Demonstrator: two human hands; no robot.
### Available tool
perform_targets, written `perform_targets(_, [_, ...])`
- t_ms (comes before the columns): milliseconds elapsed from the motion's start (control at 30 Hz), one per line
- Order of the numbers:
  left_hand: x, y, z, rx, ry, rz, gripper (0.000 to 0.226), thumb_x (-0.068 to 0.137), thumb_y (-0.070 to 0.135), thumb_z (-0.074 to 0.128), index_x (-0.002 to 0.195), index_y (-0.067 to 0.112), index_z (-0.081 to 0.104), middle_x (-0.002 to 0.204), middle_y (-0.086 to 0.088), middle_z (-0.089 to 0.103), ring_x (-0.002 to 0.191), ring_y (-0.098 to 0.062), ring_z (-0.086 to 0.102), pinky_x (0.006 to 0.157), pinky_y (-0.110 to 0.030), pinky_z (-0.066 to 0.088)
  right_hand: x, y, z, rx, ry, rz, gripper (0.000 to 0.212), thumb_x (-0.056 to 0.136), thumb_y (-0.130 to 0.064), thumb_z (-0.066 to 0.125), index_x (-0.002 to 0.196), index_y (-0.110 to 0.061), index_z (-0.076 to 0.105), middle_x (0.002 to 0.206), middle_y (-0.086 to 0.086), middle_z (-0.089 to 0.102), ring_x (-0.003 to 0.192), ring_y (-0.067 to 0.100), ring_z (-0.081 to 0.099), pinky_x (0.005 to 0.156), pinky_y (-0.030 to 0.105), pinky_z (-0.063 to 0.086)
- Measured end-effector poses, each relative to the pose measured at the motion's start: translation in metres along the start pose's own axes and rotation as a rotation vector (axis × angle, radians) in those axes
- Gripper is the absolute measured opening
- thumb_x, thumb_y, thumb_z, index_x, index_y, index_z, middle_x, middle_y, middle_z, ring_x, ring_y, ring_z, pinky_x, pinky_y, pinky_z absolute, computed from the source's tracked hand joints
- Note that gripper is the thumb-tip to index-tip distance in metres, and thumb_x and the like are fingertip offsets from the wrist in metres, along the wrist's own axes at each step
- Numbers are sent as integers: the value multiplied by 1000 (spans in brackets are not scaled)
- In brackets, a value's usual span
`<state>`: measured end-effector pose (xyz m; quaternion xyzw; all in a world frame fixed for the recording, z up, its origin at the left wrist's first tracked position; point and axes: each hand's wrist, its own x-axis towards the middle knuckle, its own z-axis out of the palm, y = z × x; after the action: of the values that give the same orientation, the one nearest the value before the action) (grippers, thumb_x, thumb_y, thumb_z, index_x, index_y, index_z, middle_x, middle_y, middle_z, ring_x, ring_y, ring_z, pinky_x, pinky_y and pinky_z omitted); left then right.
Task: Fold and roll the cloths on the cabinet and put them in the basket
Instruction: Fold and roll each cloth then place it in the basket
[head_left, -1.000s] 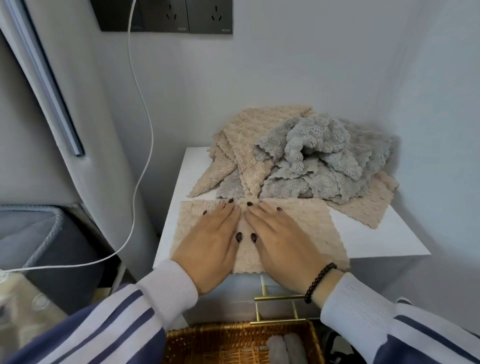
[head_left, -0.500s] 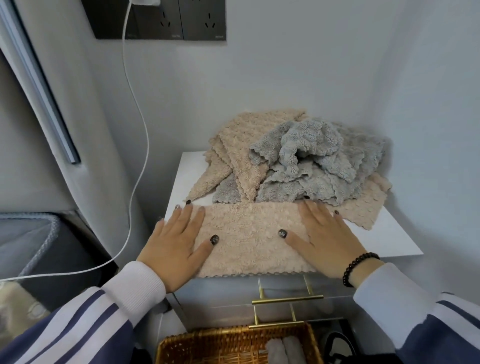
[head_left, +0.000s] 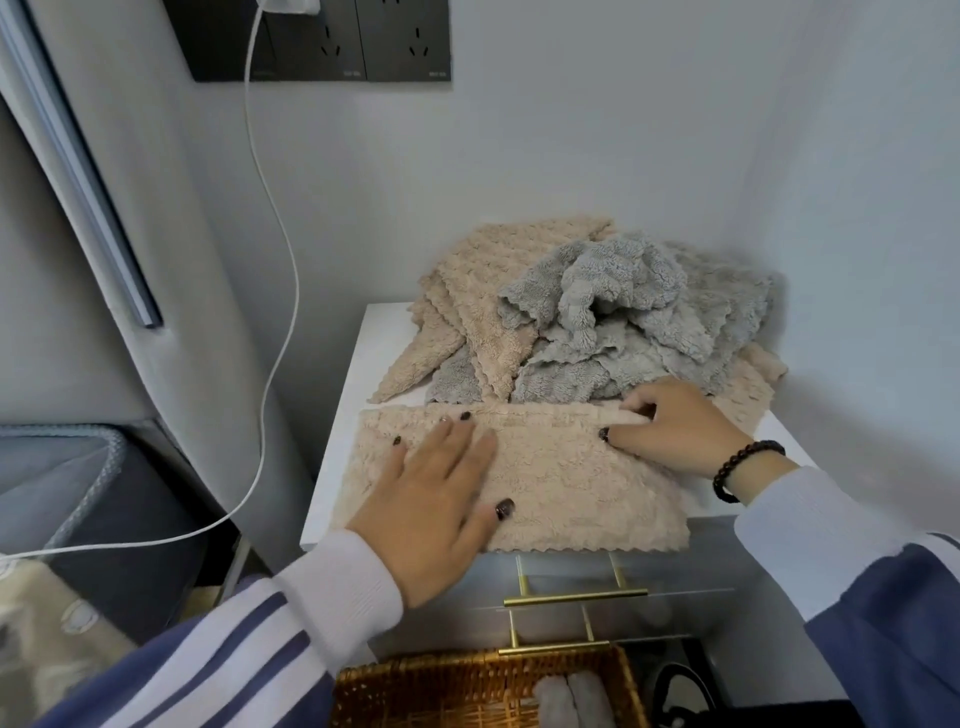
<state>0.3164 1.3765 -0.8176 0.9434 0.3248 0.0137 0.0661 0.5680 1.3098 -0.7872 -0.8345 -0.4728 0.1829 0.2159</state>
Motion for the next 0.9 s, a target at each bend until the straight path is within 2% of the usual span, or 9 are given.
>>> perform_targets(67, [10, 6, 6, 69, -38, 12, 81, 74, 63, -17, 149, 32, -17, 157, 4, -21, 143, -13, -21, 116, -43, -12, -2, 1, -10, 86, 8, 6, 22, 80, -21, 72, 88, -3, 64, 78, 0, 56, 64, 12, 48, 55, 24, 36])
perform_targets(233, [24, 17, 6, 100, -77, 46, 81, 75, 66, -18, 148, 31, -19, 157, 2, -22, 144, -16, -21, 117, -45, -11, -7, 15, -37, 465, 67, 207, 19, 82, -16, 72, 95, -16, 57, 69, 1, 55, 49, 12, 48, 41, 22, 36])
perform_targets(333, [25, 27, 6, 89, -80, 42, 79, 79, 67, -18, 148, 30, -18, 157, 2, -20, 145, -17, -19, 118, -46, -9, -6, 22, -43, 479, 162, 245, 26, 83, -17, 73, 102, -14, 56, 71, 0, 53, 55, 15, 46, 50, 30, 36])
perform_targets(433, [25, 31, 2, -30, -58, 29, 65, 95, 58, 7, 152, 30, -7, 160, 6, -9, 146, -13, -12, 119, -44, -5, -10, 13, -44, 478, 187, 195, 25, 84, -19, 71, 103, -17, 56, 73, 3, 58, 54, 19, 50, 49, 30, 40])
perform_targets(567, [22, 25, -6, -207, -1, 9, 58, 99, 46, 27, 152, 28, 11, 159, 7, 12, 147, -10, 1, 121, -40, 4, -19, -12, -44, 630, 153, 164, 24, 87, -8, 64, 107, -13, 52, 59, 6, 54, 33, 10, 47, 34, 19, 36])
perform_targets(700, [8, 31, -2, 4, -109, -5, 62, 98, 53, 15, 152, 27, -3, 159, 6, -12, 146, -20, -16, 119, -48, -3, -26, -41, -45, 706, 153, 108, 25, 86, -2, 63, 107, -11, 53, 63, 7, 57, 35, 8, 51, 36, 19, 41])
perform_targets(767, [2, 32, 1, 3, -89, -8, 62, 98, 53, 14, 152, 28, -5, 159, 8, -12, 146, -20, -15, 119, -48, -2, -27, -55, -43, 725, 145, 79, 23, 86, -1, 62, 105, -11, 54, 63, 7, 58, 35, 9, 52, 36, 19, 41])
perform_targets(833, [0, 32, 0, -128, -7, 19, 58, 100, 47, 23, 152, 27, 8, 158, 9, 9, 148, -18, 2, 121, -38, 5, -29, -66, -43, 740, 132, 48, 22, 86, -1, 62, 104, -10, 55, 62, 8, 59, 35, 11, 54, 36, 19, 42])
perform_targets(900, [-8, 18, -8, -347, 111, -3, 49, 99, 39, 33, 147, 26, 28, 145, 10, 41, 137, -10, 34, 112, -19, 23, -28, -84, -35, 754, 82, 13, 21, 85, -2, 63, 103, -10, 55, 59, 7, 61, 37, 15, 57, 36, 21, 43])
